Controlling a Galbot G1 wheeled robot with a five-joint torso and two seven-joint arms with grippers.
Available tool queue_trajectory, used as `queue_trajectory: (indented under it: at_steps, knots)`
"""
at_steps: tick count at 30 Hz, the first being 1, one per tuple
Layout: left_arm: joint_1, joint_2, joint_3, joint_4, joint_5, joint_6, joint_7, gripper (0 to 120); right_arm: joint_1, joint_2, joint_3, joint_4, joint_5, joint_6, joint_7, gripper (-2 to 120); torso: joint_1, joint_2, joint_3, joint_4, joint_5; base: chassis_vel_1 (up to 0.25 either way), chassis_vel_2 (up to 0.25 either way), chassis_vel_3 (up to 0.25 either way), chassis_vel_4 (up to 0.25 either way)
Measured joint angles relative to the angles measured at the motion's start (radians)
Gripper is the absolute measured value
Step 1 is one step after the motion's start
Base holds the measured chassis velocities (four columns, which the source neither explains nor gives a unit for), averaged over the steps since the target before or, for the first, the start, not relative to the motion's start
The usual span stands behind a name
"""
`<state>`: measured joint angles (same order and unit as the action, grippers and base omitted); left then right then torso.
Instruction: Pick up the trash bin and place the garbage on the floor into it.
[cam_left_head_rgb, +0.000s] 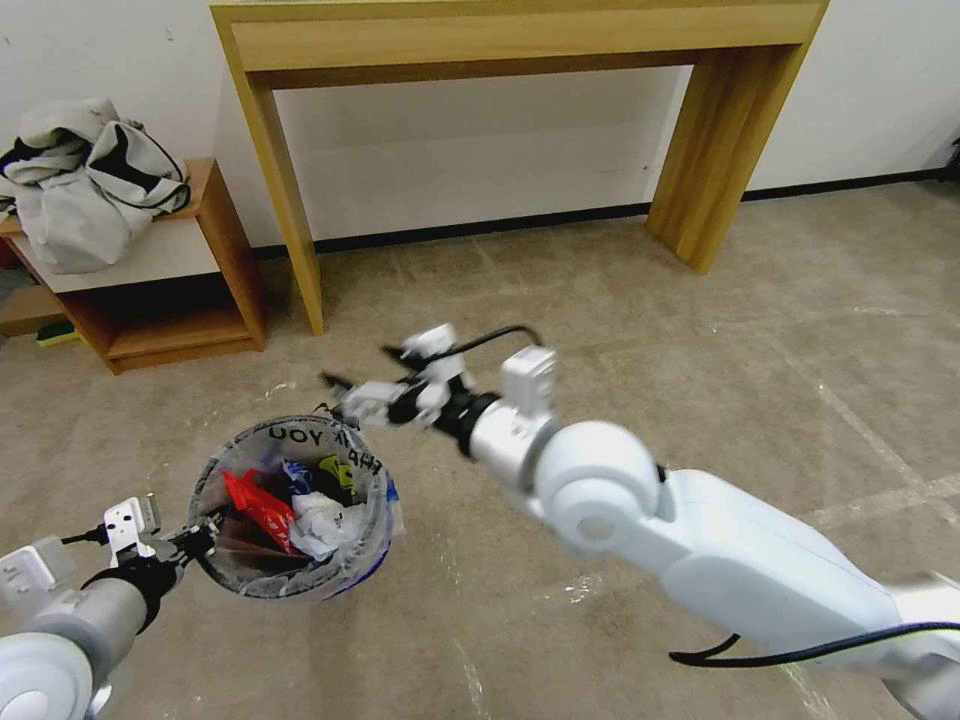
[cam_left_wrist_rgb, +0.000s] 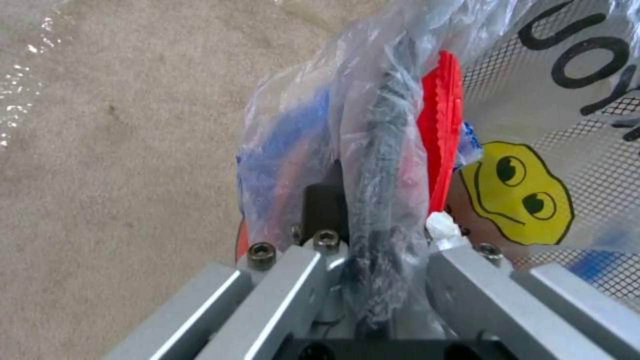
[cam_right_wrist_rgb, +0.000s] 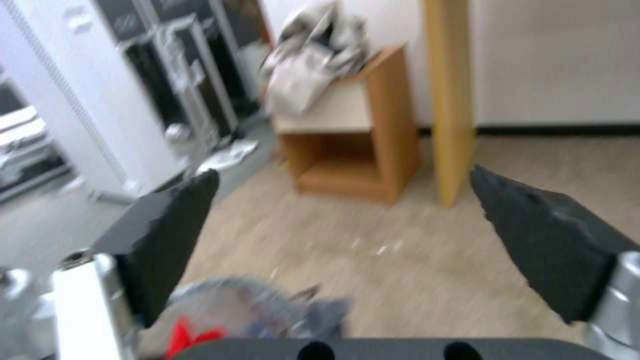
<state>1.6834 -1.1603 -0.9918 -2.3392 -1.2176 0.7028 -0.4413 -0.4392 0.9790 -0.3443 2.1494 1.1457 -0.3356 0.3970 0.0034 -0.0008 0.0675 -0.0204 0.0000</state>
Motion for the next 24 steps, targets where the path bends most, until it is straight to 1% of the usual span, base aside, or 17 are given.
queue_trajectory:
  at_steps: [2, 3, 4, 5, 7, 8, 10, 11, 13, 14, 17, 18, 20, 21, 22, 23, 24]
  knots:
    - [-0.001, -0.005, -0.006, -0.003, 0.008, -0.002, 0.005, 1, -0.039, -0.018, 0.076, -0.008, -0.02, 0.025, -0.024, 100, 0.0, 0.0, 0.0, 0.0, 0.0001, 0.0, 0.0, 0.0, 0.0]
    - [-0.001, -0.005, -0.006, -0.003, 0.008, -0.002, 0.005, 1, -0.039, -0.018, 0.076, -0.008, -0.02, 0.025, -0.024, 100, 0.0, 0.0, 0.0, 0.0, 0.0001, 0.0, 0.0, 0.0, 0.0]
    - [-0.001, -0.007, -0.011, -0.005, 0.012, -0.005, 0.008, 1, -0.06, -0.027, 0.122, -0.009, -0.025, 0.033, -0.031, 100, 0.0, 0.0, 0.0, 0.0, 0.0, 0.0, 0.0, 0.0, 0.0]
    - [-0.001, -0.007, -0.011, -0.005, 0.012, -0.005, 0.008, 1, -0.06, -0.027, 0.122, -0.009, -0.025, 0.033, -0.031, 100, 0.0, 0.0, 0.0, 0.0, 0.0, 0.0, 0.0, 0.0, 0.0]
    - [0.002, -0.009, -0.016, -0.012, 0.014, -0.006, 0.01, 1, -0.104, -0.04, 0.207, -0.007, -0.029, 0.046, -0.035, 100, 0.0, 0.0, 0.0, 0.0, 0.0001, 0.0, 0.0, 0.0, 0.0]
    - [0.002, -0.009, -0.016, -0.012, 0.014, -0.006, 0.01, 1, -0.104, -0.04, 0.207, -0.007, -0.029, 0.046, -0.035, 100, 0.0, 0.0, 0.0, 0.0, 0.0001, 0.0, 0.0, 0.0, 0.0]
    - [0.005, -0.01, -0.019, -0.014, 0.014, -0.006, 0.01, 1, -0.143, -0.05, 0.273, 0.002, -0.046, 0.07, -0.032, 100, 0.0, 0.0, 0.0, 0.0001, 0.0, 0.0, 0.0, 0.0, 0.0]
    - [0.005, -0.01, -0.019, -0.014, 0.014, -0.006, 0.01, 1, -0.143, -0.05, 0.273, 0.002, -0.046, 0.07, -0.032, 100, 0.0, 0.0, 0.0, 0.0001, 0.0, 0.0, 0.0, 0.0, 0.0]
    - [0.006, -0.014, -0.022, -0.021, 0.017, -0.007, 0.01, 1, -0.201, -0.067, 0.355, 0.016, -0.088, 0.108, -0.043, 100, 0.0, 0.0, 0.0, 0.0001, -0.0001, 0.0, 0.0, 0.0, 0.0]
    - [0.006, -0.014, -0.022, -0.021, 0.017, -0.007, 0.01, 1, -0.201, -0.067, 0.355, 0.016, -0.088, 0.108, -0.043, 100, 0.0, 0.0, 0.0, 0.0001, -0.0001, 0.0, 0.0, 0.0, 0.0]
    - [0.012, -0.027, -0.023, -0.037, 0.036, -0.009, 0.013, 1, -0.283, -0.079, 0.453, 0.039, -0.142, 0.151, -0.076, 100, 0.0, 0.0, 0.0, -0.0001, 0.0, 0.0, 0.0, 0.0, 0.0]
    - [0.012, -0.027, -0.023, -0.037, 0.036, -0.009, 0.013, 1, -0.283, -0.079, 0.453, 0.039, -0.142, 0.151, -0.076, 100, 0.0, 0.0, 0.0, -0.0001, 0.0, 0.0, 0.0, 0.0, 0.0]
    - [0.017, -0.039, -0.023, -0.046, 0.057, -0.012, 0.02, 1, -0.347, -0.078, 0.516, 0.053, -0.189, 0.181, -0.096, 100, 0.0, 0.0, 0.0, 0.0001, 0.0001, 0.0, 0.0, 0.0, 0.0]
    - [0.017, -0.039, -0.023, -0.046, 0.057, -0.012, 0.02, 1, -0.347, -0.078, 0.516, 0.053, -0.189, 0.181, -0.096, 100, 0.0, 0.0, 0.0, 0.0001, 0.0001, 0.0, 0.0, 0.0, 0.0]
    - [0.023, -0.049, -0.022, -0.053, 0.072, -0.016, 0.024, 1, -0.393, -0.075, 0.558, 0.065, -0.219, 0.203, -0.107, 100, 0.0, 0.0, 0.0, 0.0001, 0.0, 0.0, 0.0, 0.0, 0.0]
    - [0.023, -0.049, -0.022, -0.053, 0.072, -0.016, 0.024, 1, -0.393, -0.075, 0.558, 0.065, -0.219, 0.203, -0.107, 100, 0.0, 0.0, 0.0, 0.0001, 0.0, 0.0, 0.0, 0.0, 0.0]
    - [0.03, -0.06, -0.022, -0.061, 0.079, -0.017, 0.027, 1, -0.443, -0.071, 0.597, 0.073, -0.259, 0.251, -0.119, 100, 0.0, 0.0, 0.0, 0.0, 0.0001, 0.0, 0.0, 0.0, 0.0]
